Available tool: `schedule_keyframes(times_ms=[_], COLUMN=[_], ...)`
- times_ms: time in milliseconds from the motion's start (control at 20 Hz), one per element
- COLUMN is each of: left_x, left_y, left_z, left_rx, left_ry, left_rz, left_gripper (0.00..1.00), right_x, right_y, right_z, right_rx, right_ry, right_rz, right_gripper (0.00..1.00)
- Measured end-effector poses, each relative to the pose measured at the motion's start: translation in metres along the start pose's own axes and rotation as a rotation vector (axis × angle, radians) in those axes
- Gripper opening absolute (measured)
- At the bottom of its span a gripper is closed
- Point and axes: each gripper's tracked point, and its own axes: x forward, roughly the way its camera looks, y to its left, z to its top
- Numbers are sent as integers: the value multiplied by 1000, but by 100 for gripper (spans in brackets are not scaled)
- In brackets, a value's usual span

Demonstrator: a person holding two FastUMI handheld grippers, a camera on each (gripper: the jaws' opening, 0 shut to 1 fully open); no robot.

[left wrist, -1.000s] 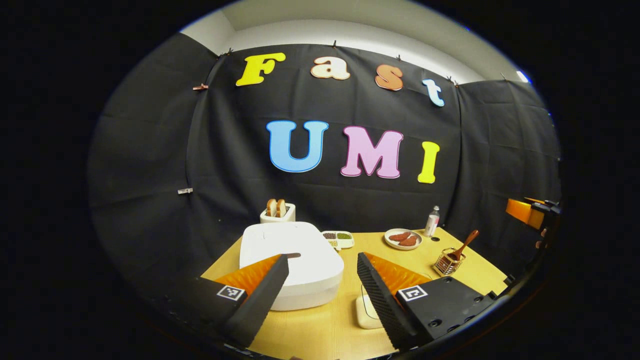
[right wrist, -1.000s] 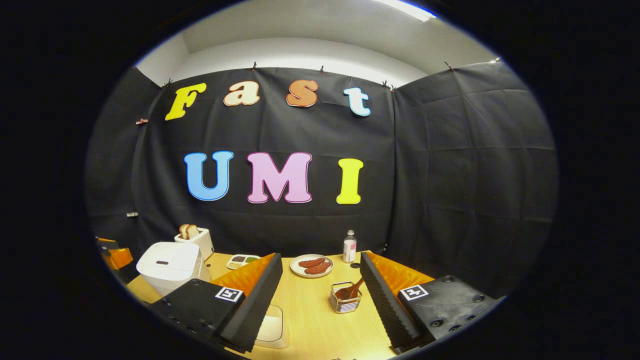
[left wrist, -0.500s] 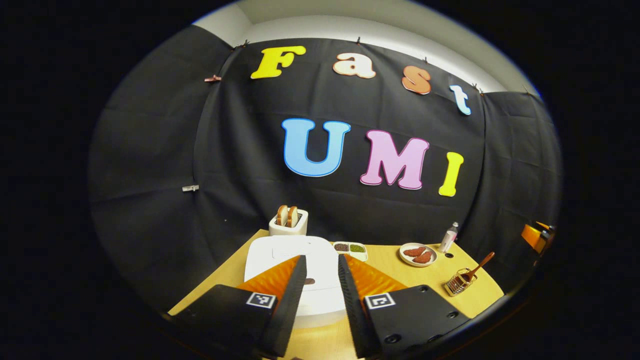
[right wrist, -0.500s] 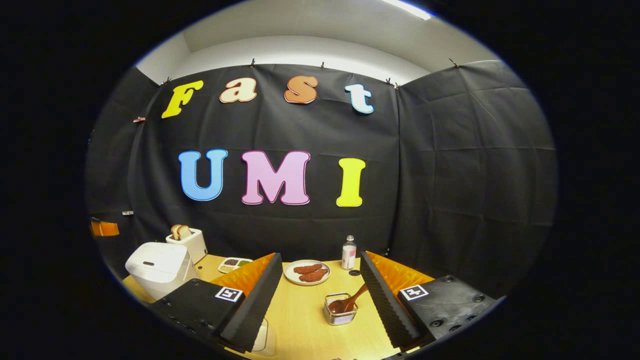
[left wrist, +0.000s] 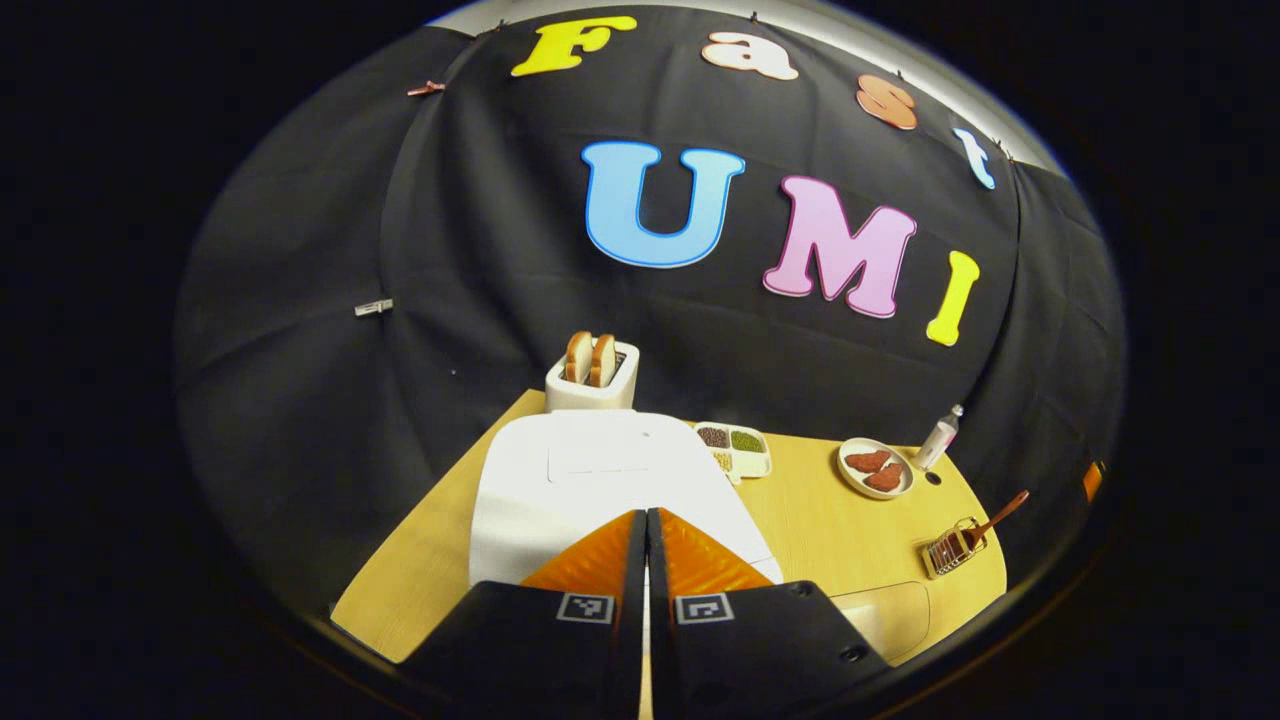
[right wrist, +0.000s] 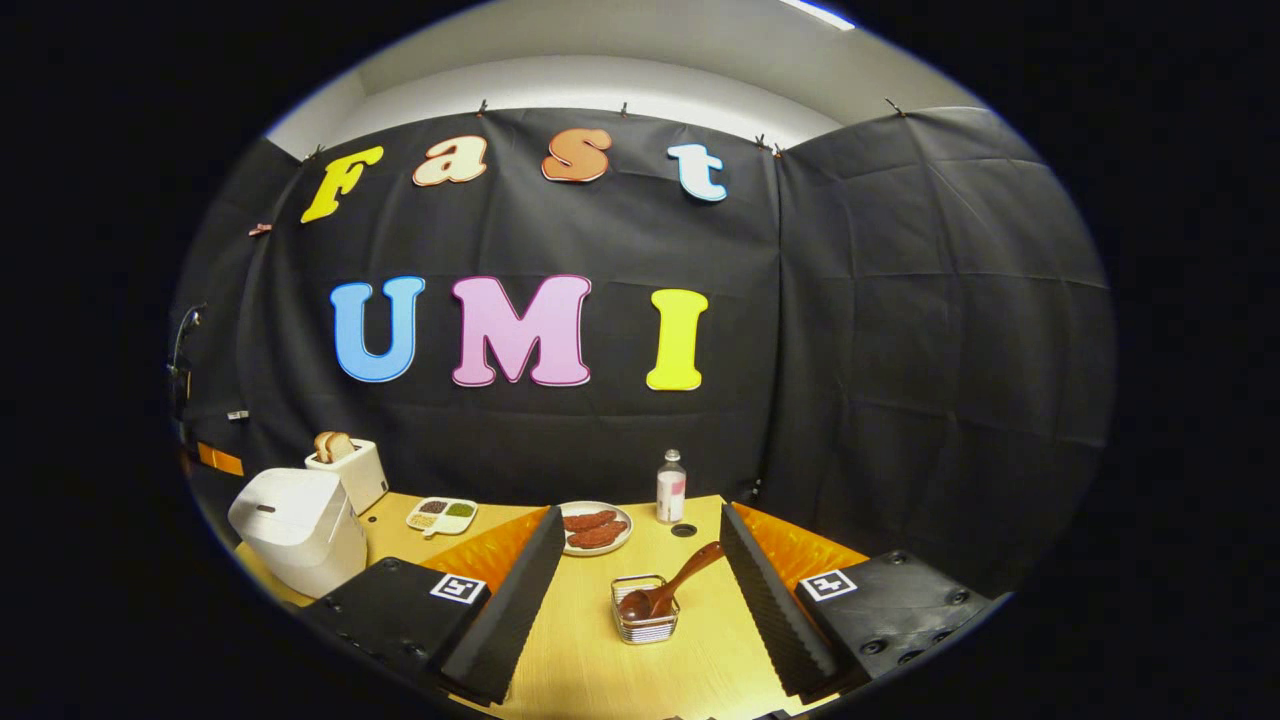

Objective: Close the left gripper, press the button to open the rice cooker; take a wooden spoon from the chopstick holder with the right hand, scoop a spoonful of rice and pour it into the rice cooker, then put the wooden spoon back into the chopstick holder.

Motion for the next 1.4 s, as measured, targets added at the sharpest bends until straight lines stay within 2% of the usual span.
schedule_keyframes(times_ms=[400, 600, 750, 800, 850, 1000, 1200, 1300, 1400], left_x=[46, 45, 49, 47, 45, 33, -9, -34, -55], left_y=[-2, -3, -5, -5, -5, -2, -5, -9, -13], left_z=[-47, -46, -52, -46, -46, -19, 50, 68, 72], left_rx=[-48, -46, -102, -113, -122, -110, -97, -78, -41], left_ry=[156, 142, 146, 134, 130, 42, -168, -223, -261], left_rz=[-7, -5, -18, -21, -21, -15, -15, -21, -30], left_gripper=[7, 8, 8, 5, 8, 8, 8, 10, 7], right_x=[11, 14, 15, 15, 15, 16, 9, 4, -2], right_y=[-28, -29, -23, -21, -17, -14, -11, -11, -13], right_z=[-13, -22, -25, -25, -25, -18, -22, -25, -24], right_rx=[21, 38, 33, 36, 45, 38, 60, 55, 49], right_ry=[44, 74, 81, 86, 92, 80, 89, 92, 88], right_rz=[-34, -31, -11, -4, 7, 19, 17, 10, 1], right_gripper=[98, 98, 98, 98, 98, 98, 98, 98, 98])
